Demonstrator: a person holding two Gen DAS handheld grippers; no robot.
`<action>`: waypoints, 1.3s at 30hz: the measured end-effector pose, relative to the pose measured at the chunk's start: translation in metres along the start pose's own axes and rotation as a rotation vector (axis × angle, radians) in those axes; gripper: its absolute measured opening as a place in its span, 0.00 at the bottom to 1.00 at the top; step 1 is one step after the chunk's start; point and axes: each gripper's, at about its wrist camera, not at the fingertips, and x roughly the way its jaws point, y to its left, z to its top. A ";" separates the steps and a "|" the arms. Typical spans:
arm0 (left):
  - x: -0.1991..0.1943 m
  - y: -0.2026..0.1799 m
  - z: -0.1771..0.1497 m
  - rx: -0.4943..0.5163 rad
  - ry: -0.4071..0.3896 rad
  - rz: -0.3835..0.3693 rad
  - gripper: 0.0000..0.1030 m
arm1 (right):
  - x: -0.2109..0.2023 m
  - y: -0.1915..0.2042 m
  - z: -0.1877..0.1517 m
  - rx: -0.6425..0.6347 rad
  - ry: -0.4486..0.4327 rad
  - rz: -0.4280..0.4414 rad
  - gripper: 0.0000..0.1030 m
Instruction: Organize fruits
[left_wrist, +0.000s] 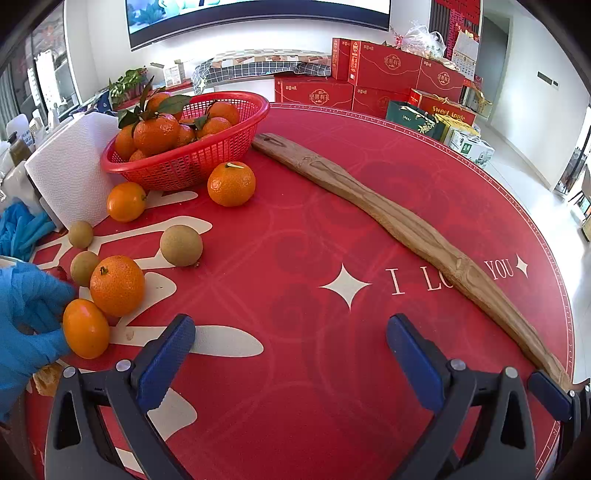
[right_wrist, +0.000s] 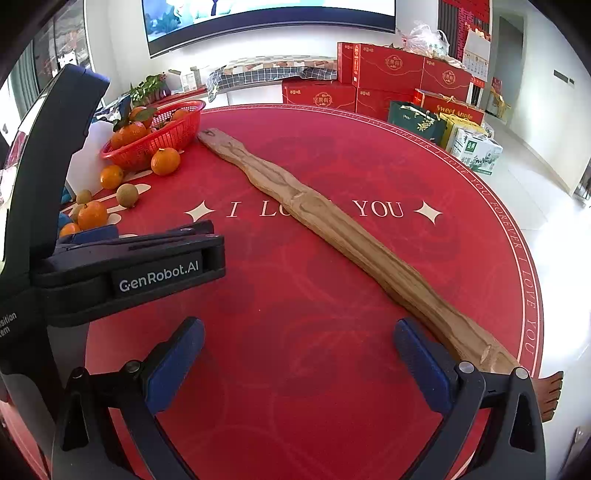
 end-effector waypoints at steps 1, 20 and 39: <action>0.000 0.000 0.000 0.000 0.000 0.000 1.00 | 0.000 0.000 0.000 -0.002 0.002 -0.003 1.00; 0.000 0.000 0.000 0.000 0.000 0.000 1.00 | -0.002 -0.002 0.000 0.005 -0.005 0.009 1.00; -0.001 0.000 -0.002 0.000 0.001 0.004 1.00 | -0.005 -0.007 0.000 0.038 -0.024 0.052 1.00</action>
